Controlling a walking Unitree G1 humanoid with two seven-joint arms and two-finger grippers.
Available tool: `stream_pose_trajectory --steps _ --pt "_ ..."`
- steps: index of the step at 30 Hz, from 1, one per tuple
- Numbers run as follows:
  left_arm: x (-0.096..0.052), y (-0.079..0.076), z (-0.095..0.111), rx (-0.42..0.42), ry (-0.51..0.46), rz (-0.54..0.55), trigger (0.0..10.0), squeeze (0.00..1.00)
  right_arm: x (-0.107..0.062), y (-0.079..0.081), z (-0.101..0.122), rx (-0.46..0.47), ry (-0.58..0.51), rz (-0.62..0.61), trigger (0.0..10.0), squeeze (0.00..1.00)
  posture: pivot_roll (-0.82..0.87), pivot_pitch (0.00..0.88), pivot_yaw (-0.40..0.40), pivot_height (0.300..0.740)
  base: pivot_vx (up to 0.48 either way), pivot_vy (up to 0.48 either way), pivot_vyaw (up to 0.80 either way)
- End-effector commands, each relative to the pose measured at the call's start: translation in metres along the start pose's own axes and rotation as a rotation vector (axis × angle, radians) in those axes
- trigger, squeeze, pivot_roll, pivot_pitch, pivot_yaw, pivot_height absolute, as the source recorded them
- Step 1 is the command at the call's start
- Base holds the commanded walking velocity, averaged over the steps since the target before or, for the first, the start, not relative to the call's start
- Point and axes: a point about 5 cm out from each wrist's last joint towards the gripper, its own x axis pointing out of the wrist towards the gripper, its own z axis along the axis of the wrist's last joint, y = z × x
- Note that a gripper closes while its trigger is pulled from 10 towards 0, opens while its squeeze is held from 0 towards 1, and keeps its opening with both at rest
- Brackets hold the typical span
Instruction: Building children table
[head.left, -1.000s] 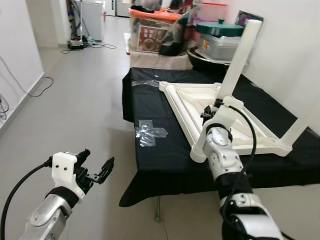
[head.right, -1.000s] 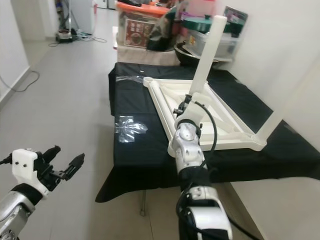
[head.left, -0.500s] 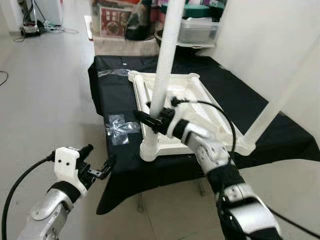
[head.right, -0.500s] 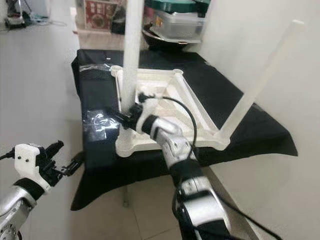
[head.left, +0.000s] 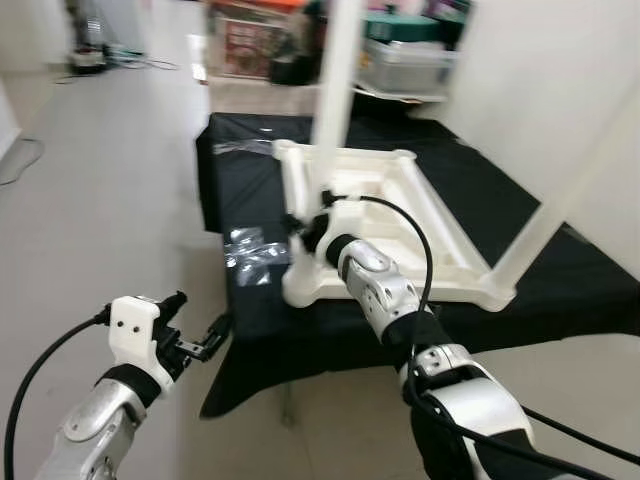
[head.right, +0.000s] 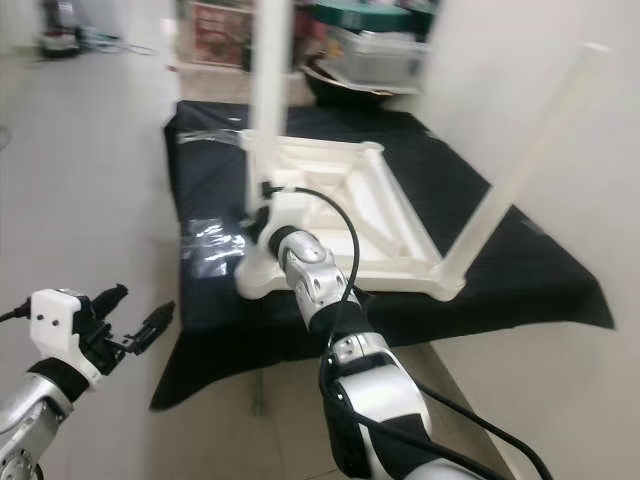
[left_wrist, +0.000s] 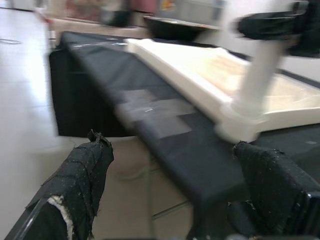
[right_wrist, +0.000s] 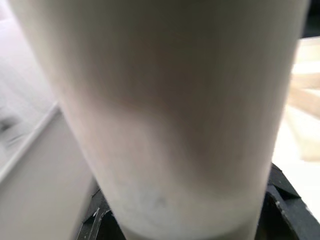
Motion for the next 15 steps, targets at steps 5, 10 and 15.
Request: stream_pose_trajectory --steps 5,10,15 --pt "0.001 -0.004 -0.001 0.0 0.004 -0.024 10.0 0.0 -0.021 -0.03 -0.044 -0.076 0.149 -0.271 7.6 0.0 0.17 0.0 -0.134 0.74 0.0 0.0 0.0" --pt "0.003 -0.003 -0.002 0.0 0.018 -0.047 10.0 0.0 -0.023 0.01 -0.027 0.023 0.027 0.155 10.0 1.0 0.15 0.0 -0.117 0.74 0.0 0.0 0.0" --pt "0.004 -0.002 -0.003 -0.003 0.014 -0.037 10.0 0.0 -0.019 0.024 0.022 0.012 -0.167 0.583 10.0 0.0 0.16 0.0 -0.126 0.74 0.0 0.0 0.0"
